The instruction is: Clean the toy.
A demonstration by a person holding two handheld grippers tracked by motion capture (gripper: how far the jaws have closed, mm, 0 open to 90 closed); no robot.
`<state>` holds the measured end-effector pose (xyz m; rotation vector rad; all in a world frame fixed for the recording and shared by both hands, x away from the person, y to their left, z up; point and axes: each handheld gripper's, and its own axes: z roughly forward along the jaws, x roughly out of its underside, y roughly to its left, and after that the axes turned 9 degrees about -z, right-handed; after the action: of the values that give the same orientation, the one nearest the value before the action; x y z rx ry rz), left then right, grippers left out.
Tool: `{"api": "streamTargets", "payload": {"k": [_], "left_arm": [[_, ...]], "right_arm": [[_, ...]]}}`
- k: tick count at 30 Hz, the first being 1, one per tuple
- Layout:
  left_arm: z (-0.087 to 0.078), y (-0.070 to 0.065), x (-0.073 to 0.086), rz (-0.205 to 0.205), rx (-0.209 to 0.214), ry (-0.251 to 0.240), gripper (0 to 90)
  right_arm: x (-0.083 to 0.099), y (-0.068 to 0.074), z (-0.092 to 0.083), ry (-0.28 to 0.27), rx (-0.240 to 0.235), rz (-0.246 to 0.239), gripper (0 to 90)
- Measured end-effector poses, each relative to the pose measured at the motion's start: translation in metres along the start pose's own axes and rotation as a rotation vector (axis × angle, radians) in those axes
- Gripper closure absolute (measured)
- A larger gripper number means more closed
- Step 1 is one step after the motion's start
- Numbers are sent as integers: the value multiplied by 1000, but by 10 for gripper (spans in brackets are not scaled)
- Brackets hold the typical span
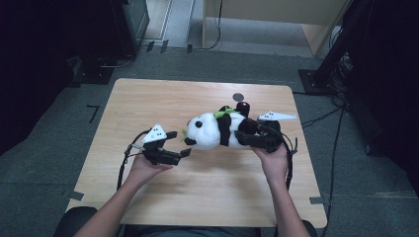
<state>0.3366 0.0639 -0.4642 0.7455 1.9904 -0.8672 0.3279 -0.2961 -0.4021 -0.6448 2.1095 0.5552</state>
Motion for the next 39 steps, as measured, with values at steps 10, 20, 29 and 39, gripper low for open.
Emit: {"api": "streamTargets", "payload": {"k": [10, 20, 29, 39], "left_arm": [[1, 1, 6, 70, 34, -76, 15], [3, 5, 8, 50, 27, -69, 59], [-5, 2, 4, 9, 14, -40, 407], [-12, 10, -6, -83, 81, 23, 573]], "right_arm": [[-9, 17, 6, -4, -124, 11, 512], [-5, 26, 15, 21, -174, 7, 528], [-4, 26, 18, 27, -161, -15, 486], [3, 12, 21, -26, -163, -110, 275]]}}
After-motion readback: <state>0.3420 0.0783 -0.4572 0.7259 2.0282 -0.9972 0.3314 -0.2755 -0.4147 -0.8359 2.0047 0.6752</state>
